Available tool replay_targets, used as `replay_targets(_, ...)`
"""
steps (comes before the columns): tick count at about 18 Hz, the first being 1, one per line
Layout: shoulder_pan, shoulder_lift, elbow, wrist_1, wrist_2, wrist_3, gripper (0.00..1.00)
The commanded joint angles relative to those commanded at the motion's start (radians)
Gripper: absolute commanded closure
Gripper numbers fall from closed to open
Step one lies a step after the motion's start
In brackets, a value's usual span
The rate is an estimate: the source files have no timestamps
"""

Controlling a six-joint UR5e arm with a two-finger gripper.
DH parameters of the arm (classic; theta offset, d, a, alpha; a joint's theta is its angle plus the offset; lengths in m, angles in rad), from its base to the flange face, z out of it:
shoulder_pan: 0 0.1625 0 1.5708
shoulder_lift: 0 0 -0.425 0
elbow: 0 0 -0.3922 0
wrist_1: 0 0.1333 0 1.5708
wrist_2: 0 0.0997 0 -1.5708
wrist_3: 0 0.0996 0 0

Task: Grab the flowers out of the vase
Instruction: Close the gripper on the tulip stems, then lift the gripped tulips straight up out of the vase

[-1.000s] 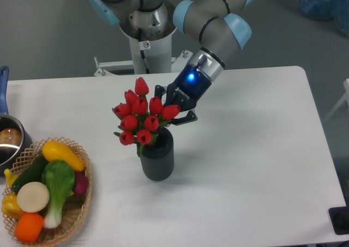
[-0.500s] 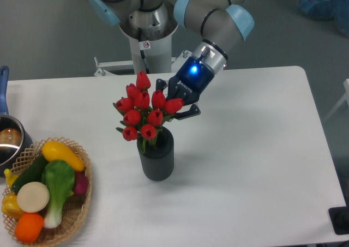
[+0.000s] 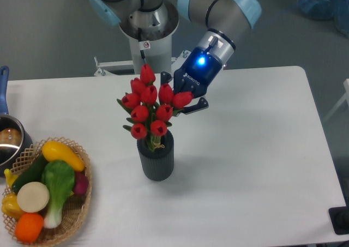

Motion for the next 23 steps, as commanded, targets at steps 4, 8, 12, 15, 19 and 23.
replay_targets(4,0.002,0.009,0.006,-0.002,0.000,-0.014,0.88)
replay_targets(8,0.020,0.029,0.006,-0.003,-0.015,-0.047,0.88)
replay_targets(12,0.031,0.035,0.031,-0.003,-0.049,-0.104,0.88)
replay_targets(15,0.038,0.035,0.044,-0.003,-0.078,-0.141,0.88)
replay_targets(19,0.044,0.044,0.046,-0.003,-0.094,-0.160,0.88)
replay_targets(23,0.061,0.084,0.015,-0.005,-0.095,-0.161,0.88)
